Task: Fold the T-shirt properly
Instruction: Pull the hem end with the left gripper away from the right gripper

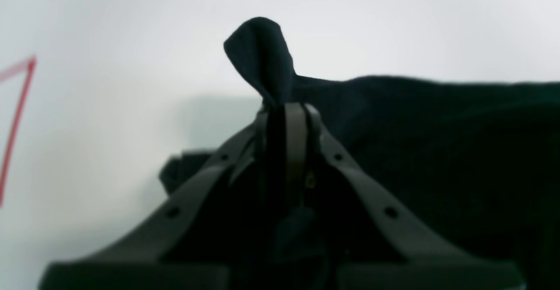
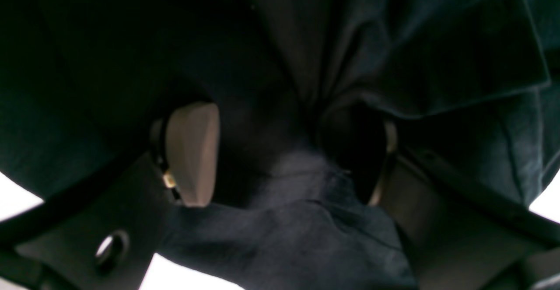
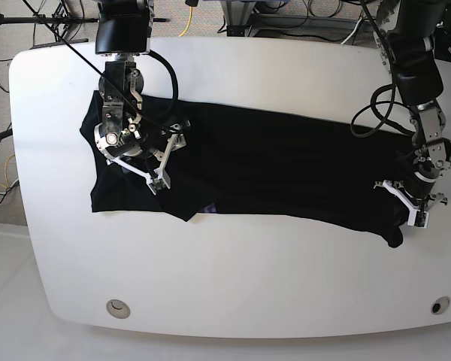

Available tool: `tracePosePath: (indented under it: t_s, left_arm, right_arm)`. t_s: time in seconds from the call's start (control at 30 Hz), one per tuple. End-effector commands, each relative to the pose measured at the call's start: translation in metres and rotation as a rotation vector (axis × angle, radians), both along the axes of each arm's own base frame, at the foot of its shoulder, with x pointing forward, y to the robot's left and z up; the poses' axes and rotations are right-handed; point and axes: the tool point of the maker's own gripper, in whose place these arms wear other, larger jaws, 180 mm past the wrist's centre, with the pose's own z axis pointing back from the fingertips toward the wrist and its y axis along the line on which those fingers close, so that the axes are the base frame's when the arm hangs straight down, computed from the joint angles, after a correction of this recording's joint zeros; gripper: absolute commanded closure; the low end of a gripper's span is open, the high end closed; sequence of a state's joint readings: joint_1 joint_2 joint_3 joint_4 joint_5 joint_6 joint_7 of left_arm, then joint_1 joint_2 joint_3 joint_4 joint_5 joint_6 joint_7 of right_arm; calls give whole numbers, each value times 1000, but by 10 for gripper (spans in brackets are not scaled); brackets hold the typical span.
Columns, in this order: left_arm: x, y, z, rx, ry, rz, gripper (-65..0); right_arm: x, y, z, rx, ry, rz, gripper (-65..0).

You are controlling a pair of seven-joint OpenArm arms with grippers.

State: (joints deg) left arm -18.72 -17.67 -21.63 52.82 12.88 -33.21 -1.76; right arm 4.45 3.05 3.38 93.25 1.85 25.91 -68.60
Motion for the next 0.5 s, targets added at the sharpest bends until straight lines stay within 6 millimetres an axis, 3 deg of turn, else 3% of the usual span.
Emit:
tracePosePath:
  t_s: [0.0, 0.47]
  left_arm:
    - [8, 8, 27, 19, -76, 1, -29]
    - [-10, 13, 32, 85, -83, -16, -29]
  right_arm:
    - [13, 1, 13, 11, -52, 1, -436]
    - [13, 1, 12, 11, -51, 1, -436]
